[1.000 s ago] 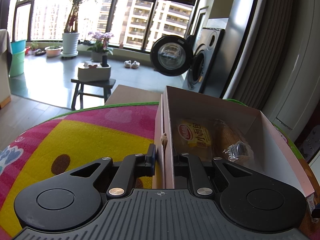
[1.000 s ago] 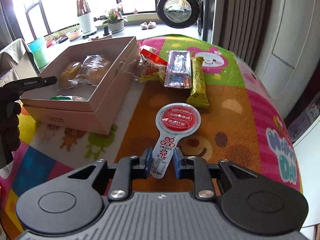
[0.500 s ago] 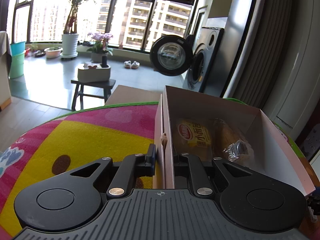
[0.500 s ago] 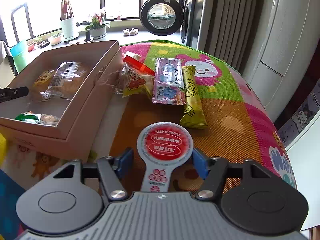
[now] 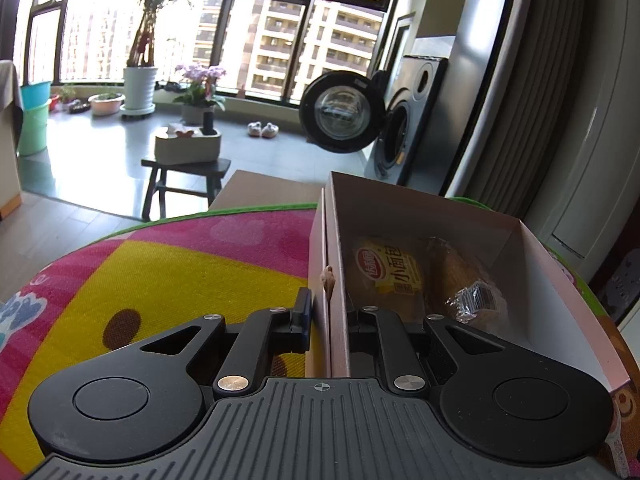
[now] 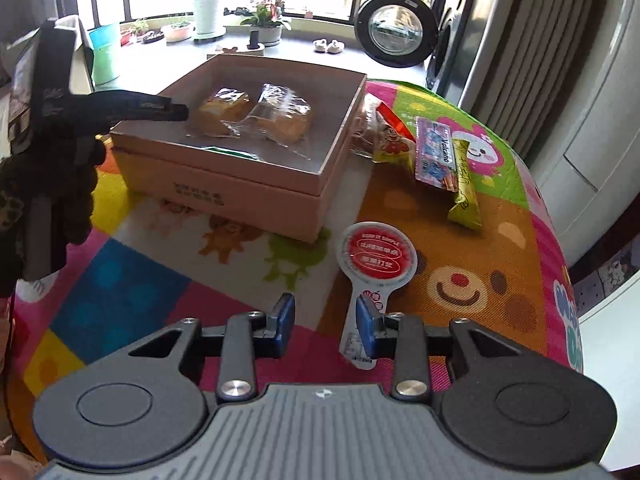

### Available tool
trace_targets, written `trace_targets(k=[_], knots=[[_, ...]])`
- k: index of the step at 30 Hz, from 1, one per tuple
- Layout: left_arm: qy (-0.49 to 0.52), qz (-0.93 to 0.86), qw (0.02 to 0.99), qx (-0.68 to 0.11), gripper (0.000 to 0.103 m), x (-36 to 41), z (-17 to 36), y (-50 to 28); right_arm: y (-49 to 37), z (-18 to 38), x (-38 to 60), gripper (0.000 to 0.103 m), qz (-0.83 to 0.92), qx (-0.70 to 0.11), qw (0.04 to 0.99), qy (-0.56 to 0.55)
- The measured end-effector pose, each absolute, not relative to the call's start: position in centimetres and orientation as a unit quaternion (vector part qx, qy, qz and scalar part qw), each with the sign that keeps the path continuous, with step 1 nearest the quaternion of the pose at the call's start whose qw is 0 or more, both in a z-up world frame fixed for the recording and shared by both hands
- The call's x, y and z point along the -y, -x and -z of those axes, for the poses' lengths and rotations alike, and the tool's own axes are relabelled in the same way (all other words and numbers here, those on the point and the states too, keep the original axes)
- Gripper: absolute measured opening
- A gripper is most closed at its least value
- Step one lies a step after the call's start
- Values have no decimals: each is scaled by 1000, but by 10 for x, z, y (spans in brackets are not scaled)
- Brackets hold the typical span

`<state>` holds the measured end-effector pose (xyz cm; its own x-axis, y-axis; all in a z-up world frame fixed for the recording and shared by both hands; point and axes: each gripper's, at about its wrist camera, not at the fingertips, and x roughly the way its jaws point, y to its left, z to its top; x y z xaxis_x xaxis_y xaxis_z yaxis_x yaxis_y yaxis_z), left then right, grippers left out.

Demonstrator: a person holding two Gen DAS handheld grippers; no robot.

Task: Organize objects
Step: 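Grasp the red-lidded cup with the right gripper and lower it into the box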

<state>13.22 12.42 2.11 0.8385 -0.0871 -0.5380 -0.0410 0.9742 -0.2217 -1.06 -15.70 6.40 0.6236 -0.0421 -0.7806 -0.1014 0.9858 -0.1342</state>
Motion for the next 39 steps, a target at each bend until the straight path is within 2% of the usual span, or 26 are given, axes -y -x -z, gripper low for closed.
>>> trace_targets(k=[1, 3, 4, 5, 15, 16, 17, 24, 28, 35, 39], knots=[[113, 13, 952, -284, 15, -124, -21, -132, 11, -65, 155, 35, -14, -431, 898, 88], [115, 14, 952, -284, 15, -124, -21, -132, 8, -66, 157, 52, 1, -426, 900, 91], [115, 14, 952, -284, 15, -124, -22, -132, 6, -65, 161, 70, 11, -418, 903, 93], [115, 15, 952, -284, 15, -123, -22, -134, 2, -62, 165, 75, 22, -412, 906, 95], [116, 15, 951, -285, 15, -122, -22, -135, -44, -24, 215, 74, 43, -426, 903, -26], [116, 15, 951, -285, 15, -122, -22, -135, -44, -24, 213, 70, 39, -425, 904, -20], [116, 15, 951, -285, 15, -122, -22, -135, -43, -24, 210, 61, 33, -425, 905, -13], [116, 15, 951, -285, 15, -122, -22, -135, -17, -40, 188, 59, 11, -456, 890, 9], [115, 15, 951, -285, 15, -122, -22, -135, 6, -80, 171, 59, -13, -449, 893, 24], [117, 16, 951, -285, 15, -122, -22, -135, 3, -193, 135, 59, -54, -322, 945, 23], [119, 17, 951, -286, 15, -122, -22, -134, -29, -215, 113, 59, -72, -295, 953, 16]])
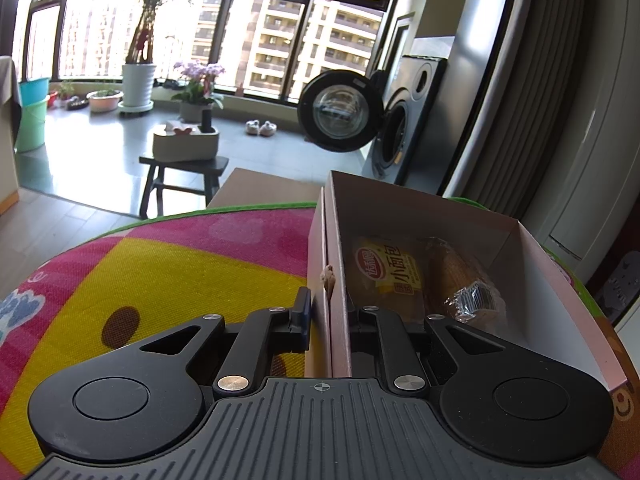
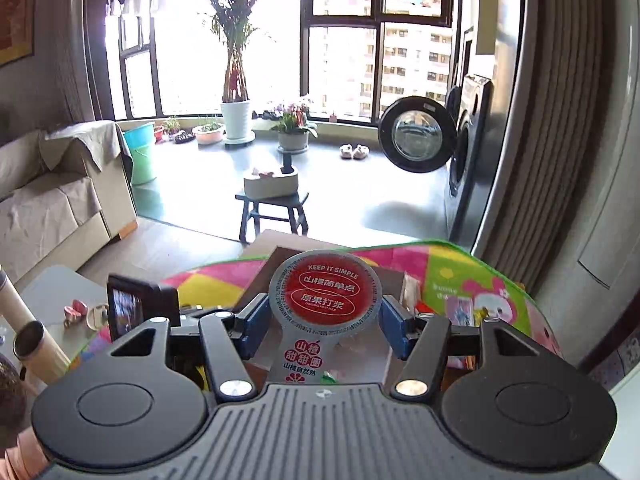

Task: Organize objects
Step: 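Grasp the red-lidded cup with the right gripper and lower it into the box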

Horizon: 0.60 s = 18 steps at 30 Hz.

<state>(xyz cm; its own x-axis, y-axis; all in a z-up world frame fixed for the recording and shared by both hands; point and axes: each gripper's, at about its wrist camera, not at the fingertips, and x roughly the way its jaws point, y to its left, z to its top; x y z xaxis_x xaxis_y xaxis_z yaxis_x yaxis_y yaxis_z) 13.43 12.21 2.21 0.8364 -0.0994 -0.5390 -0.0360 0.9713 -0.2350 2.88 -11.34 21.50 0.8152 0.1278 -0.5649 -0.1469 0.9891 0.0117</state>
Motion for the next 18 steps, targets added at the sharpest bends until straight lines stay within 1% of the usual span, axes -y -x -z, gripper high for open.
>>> trace_targets(k=[6, 11, 18], knots=[[121, 18, 950, -286, 16, -122, -22, -134, -86, -188, 82, 59, -73, -324, 943, 22], [122, 18, 950, -287, 16, -122, -22, -134, -125, -159, 79, 59, -56, -346, 936, 7], [122, 18, 950, -287, 16, -122, -22, -134, -149, -122, 86, 59, -44, -382, 922, -39]])
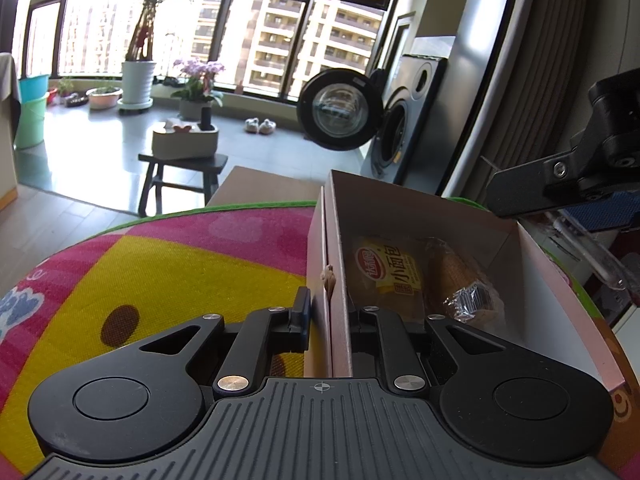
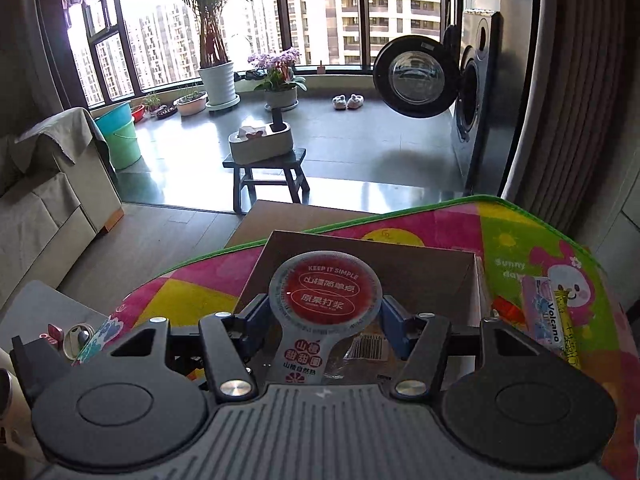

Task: Organize objects
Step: 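Grasp the red-lidded cup with the right gripper and lower it into the box, then withdraw the right gripper from the box and reach over the snacks on the mat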

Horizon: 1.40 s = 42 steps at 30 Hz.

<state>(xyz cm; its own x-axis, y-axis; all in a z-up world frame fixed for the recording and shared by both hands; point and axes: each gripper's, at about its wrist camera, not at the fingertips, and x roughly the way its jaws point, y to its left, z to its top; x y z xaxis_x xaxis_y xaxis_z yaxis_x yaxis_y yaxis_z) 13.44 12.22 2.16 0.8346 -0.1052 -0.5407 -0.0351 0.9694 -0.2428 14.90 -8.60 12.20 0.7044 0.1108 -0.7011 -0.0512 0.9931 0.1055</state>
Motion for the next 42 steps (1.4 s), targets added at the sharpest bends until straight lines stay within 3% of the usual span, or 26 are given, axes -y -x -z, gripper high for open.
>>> trace_targets(k=[16, 24, 31, 33, 38, 42], knots=[[123, 19, 950, -287, 16, -123, -21, -134, -128, -124, 120, 65, -36, -377, 924, -42], [120, 18, 950, -287, 16, -122, -21, -134, -97, -142, 202, 67, 32, -355, 933, -51], [118, 17, 951, -287, 15, -121, -22, -134, -111, -110, 256, 67, 60, -370, 919, -124], [116, 16, 951, -286, 15, -121, -22, -133, -131, -95, 259, 66, 55, -380, 912, -148], [115, 16, 951, -286, 15, -122, -23, -133, -189, -70, 250, 43, 77, -382, 911, -134], [116, 18, 951, -287, 15, -124, -21, -132, -221, -53, 252, 42, 97, -390, 909, -113]])
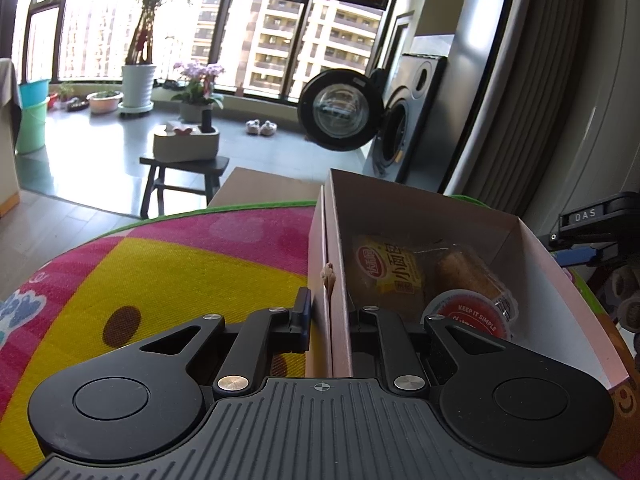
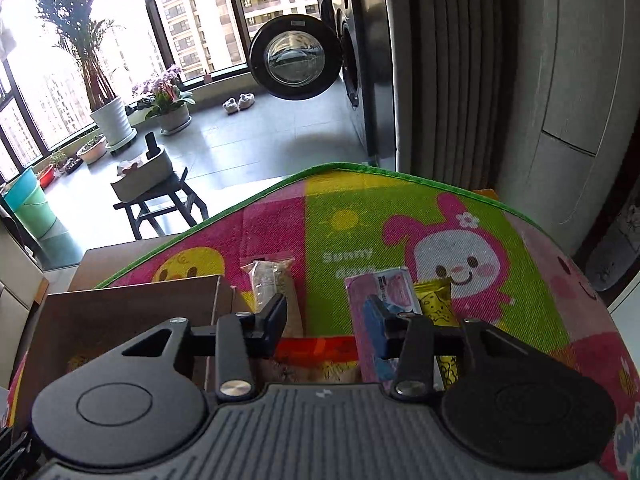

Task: Organize objects
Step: 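Withdraw the right gripper from the box and reach over the snacks on the mat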

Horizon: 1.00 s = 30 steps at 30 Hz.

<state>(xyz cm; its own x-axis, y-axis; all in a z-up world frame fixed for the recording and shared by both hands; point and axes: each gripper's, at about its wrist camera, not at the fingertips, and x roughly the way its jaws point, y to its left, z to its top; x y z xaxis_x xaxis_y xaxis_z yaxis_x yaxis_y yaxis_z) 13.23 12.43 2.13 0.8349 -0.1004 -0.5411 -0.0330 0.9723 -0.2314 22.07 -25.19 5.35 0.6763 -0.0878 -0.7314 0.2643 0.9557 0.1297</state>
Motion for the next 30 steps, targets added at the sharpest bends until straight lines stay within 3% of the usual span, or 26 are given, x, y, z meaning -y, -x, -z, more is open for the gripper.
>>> trace_targets(k=[18, 21, 25, 30], knots=[[117, 19, 951, -287, 15, -125, -21, -133, -81, -43, 245, 37, 31, -459, 887, -51], [117, 19, 951, -287, 15, -125, -21, -133, -59, -41, 242, 42, 40, -458, 888, -20], [116, 19, 951, -287, 15, -125, -21, -133, -36, -38, 238, 61, 53, -455, 889, 12], [116, 19, 951, -287, 15, -125, -21, -133, -38, -61, 242, 62, 50, -410, 911, 6]])
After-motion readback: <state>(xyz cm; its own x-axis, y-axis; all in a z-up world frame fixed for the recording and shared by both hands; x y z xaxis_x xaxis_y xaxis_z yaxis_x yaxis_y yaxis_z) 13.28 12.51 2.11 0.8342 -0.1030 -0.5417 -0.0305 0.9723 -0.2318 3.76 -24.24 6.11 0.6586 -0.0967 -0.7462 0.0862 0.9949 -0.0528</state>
